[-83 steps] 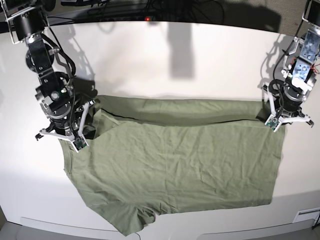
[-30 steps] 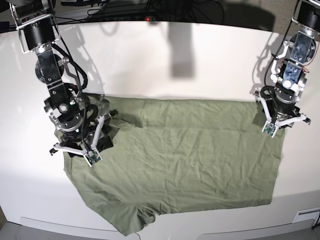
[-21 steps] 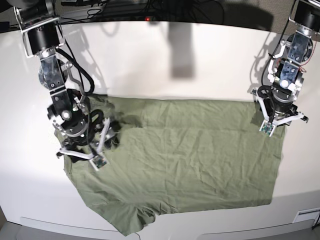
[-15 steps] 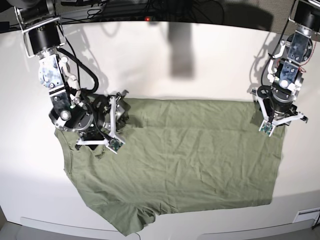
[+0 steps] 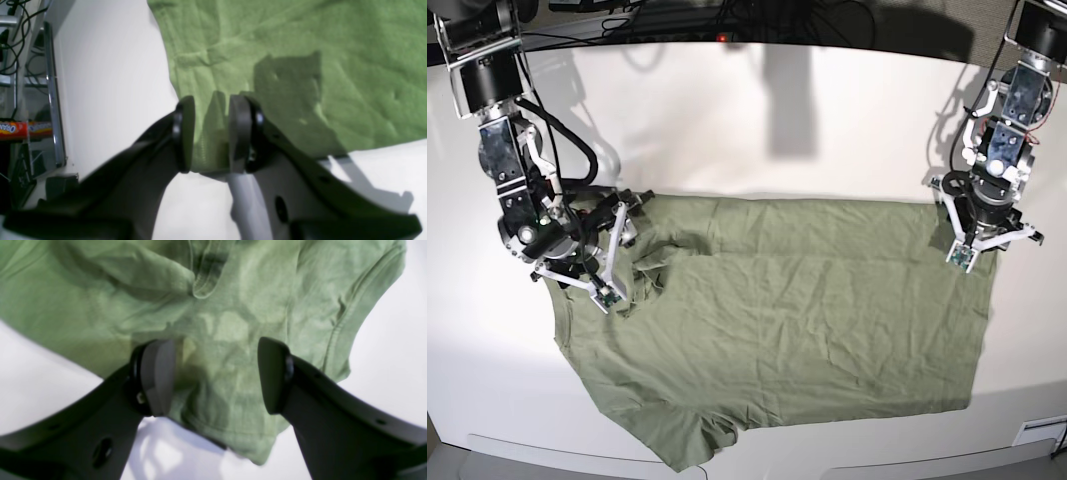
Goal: Fold the T-shirt properly
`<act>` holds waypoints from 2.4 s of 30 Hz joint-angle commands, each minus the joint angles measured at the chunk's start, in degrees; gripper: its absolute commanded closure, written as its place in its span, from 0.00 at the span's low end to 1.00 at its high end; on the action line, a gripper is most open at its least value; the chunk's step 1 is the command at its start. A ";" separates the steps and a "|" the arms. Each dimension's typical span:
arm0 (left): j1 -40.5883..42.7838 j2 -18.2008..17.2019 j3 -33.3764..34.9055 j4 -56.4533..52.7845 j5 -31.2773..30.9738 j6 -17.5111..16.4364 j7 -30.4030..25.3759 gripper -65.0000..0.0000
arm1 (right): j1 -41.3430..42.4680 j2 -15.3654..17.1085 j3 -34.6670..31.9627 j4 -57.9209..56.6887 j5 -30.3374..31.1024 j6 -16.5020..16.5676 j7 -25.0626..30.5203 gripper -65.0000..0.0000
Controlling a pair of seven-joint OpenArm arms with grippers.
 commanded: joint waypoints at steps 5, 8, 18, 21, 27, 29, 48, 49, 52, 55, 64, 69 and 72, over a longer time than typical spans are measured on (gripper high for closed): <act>-0.92 -0.76 -0.48 0.70 0.42 0.81 -0.83 0.74 | 3.04 -2.71 0.50 -8.46 -0.87 -1.01 3.13 0.41; -0.94 -0.76 -0.48 0.70 0.42 0.81 -0.94 0.74 | 4.61 -5.46 0.50 -10.93 -0.85 -0.98 4.33 0.41; -0.94 -0.79 -0.48 0.70 0.44 0.79 -0.96 0.74 | 11.34 -11.39 0.50 -10.88 -1.05 -0.98 4.46 0.41; -0.92 -0.79 -0.48 0.70 0.44 0.81 -1.16 0.74 | 11.89 -11.56 0.50 -10.88 -1.11 -1.03 7.02 0.41; -0.92 -0.76 -0.48 0.70 0.42 0.81 -1.14 0.74 | 11.87 -12.35 0.50 -10.93 -1.03 -1.62 8.83 0.41; -0.92 -0.76 -0.48 0.70 0.42 0.81 -1.09 0.74 | 11.89 -12.68 0.50 -10.93 -1.03 -1.64 9.27 0.41; 0.11 4.48 -0.48 0.72 -13.46 -2.36 5.38 0.74 | 0.92 -4.72 0.52 -10.91 1.09 -1.09 9.11 0.41; 0.04 4.87 -0.48 0.72 -13.49 -2.43 6.16 0.73 | 0.94 -4.59 0.66 -10.86 1.07 -1.07 8.98 0.41; 0.04 4.76 -0.50 0.70 -13.35 -2.45 7.78 0.73 | 0.92 -4.55 0.79 -10.86 1.05 -1.05 7.93 0.41; 0.15 4.74 -0.50 0.70 -10.45 -2.43 11.47 0.73 | 0.31 -4.35 0.79 -10.86 1.05 -1.05 6.82 0.41; 6.67 4.76 -0.50 0.76 -7.98 -2.21 12.96 0.73 | -7.45 -2.64 3.56 -4.02 1.05 -1.05 6.23 0.41; 10.78 4.76 -0.50 0.76 -7.43 -2.21 12.57 0.73 | -13.68 -2.67 10.56 2.34 1.09 -1.05 6.21 0.41; 12.57 4.76 -0.50 0.83 -7.43 -2.21 12.72 0.73 | -17.11 -2.67 14.56 4.31 1.09 -1.05 6.21 0.41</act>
